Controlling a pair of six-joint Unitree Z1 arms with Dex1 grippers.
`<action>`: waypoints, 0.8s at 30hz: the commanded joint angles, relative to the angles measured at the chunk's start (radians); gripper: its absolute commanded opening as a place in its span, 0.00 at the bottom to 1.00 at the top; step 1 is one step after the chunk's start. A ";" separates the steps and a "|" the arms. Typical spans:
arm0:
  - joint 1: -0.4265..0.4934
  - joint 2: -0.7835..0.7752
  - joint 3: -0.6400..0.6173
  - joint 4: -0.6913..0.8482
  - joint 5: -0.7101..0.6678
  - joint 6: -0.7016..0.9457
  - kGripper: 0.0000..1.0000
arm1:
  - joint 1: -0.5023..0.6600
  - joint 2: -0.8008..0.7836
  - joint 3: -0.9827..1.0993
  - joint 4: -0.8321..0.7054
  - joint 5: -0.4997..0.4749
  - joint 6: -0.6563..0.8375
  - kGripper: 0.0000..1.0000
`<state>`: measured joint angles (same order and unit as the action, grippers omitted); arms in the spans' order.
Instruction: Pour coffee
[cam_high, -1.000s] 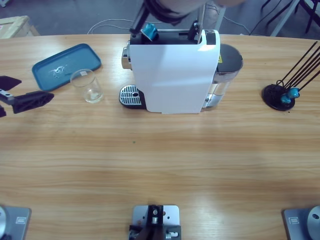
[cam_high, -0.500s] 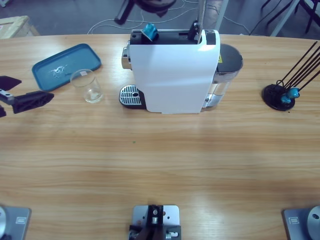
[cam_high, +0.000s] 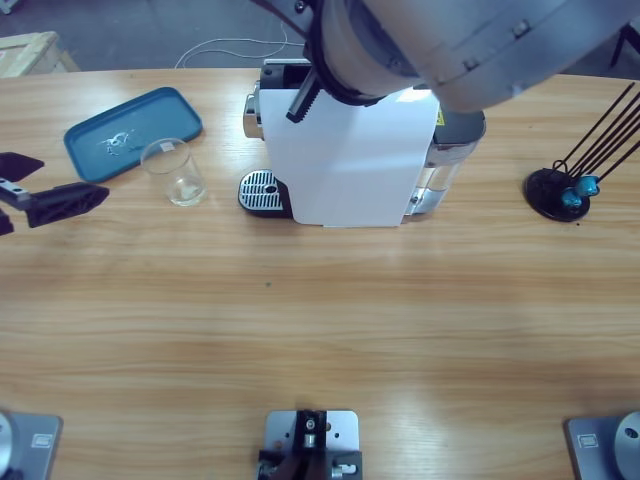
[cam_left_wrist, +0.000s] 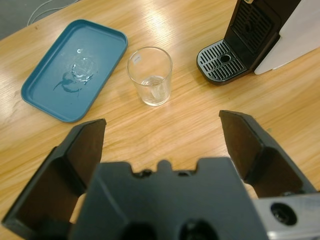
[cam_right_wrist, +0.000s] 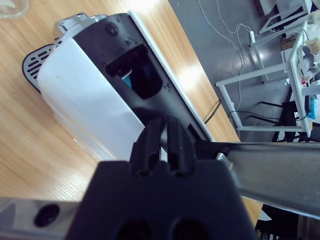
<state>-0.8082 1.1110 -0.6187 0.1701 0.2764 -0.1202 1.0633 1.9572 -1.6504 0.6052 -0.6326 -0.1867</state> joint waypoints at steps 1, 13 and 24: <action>-0.005 0.027 0.029 -0.012 -0.009 0.002 0.97 | 0.020 -0.028 0.031 0.012 -0.024 0.012 0.00; -0.005 0.023 0.029 -0.013 -0.010 0.002 0.97 | 0.168 -0.458 0.013 0.118 0.244 0.093 0.00; -0.005 0.024 0.030 -0.012 -0.008 0.001 0.97 | 0.007 -0.424 0.143 0.000 0.040 0.084 0.00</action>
<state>-0.8082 1.1114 -0.6187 0.1700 0.2764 -0.1202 1.1592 1.4688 -1.5857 0.7059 -0.5526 -0.1032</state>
